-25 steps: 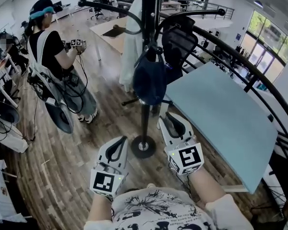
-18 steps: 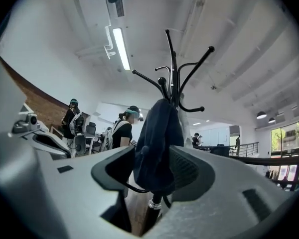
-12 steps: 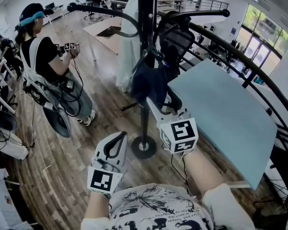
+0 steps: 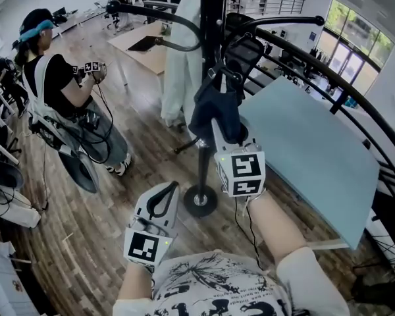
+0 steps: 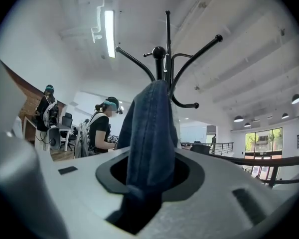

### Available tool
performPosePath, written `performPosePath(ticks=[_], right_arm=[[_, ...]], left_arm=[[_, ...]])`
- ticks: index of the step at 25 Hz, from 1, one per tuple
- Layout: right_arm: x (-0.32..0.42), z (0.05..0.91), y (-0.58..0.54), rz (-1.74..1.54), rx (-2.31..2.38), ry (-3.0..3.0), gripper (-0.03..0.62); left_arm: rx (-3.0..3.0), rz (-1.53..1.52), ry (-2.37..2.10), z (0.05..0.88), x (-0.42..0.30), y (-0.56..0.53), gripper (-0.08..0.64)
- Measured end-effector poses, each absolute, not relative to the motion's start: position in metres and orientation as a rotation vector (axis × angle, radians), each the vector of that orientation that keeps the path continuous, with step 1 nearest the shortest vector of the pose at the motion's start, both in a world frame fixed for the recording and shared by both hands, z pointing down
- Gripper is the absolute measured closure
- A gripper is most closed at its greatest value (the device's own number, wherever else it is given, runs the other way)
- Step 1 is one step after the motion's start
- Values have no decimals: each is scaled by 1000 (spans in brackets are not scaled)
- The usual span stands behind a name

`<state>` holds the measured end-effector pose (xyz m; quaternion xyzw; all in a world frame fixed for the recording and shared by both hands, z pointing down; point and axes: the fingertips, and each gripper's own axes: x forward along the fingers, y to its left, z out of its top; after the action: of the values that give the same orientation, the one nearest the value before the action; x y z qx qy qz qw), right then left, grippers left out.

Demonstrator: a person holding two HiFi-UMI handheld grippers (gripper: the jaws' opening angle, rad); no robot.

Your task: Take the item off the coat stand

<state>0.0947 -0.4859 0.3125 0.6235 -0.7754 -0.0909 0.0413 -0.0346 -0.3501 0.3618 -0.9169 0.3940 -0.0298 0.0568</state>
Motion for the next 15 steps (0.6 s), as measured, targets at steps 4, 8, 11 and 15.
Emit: performPosePath(ticks=[4,8,11,15], right_arm=[[98,312,-483,-275,1938,-2361,531],[104,307,-475,-262,1973,-2359,563],[108,292,-462,-303,1995,-2370,572],[110,269,-441,-397,2020,-2361,572]], left_arm=[[-2798,-102,1141,366,-34,-350,555],[-2814,-98,1125,368,-36,-351,555],[-2822,-87,1102,367,-35,-348,555],[-2840,-84,1078,371,-34,-348,555]])
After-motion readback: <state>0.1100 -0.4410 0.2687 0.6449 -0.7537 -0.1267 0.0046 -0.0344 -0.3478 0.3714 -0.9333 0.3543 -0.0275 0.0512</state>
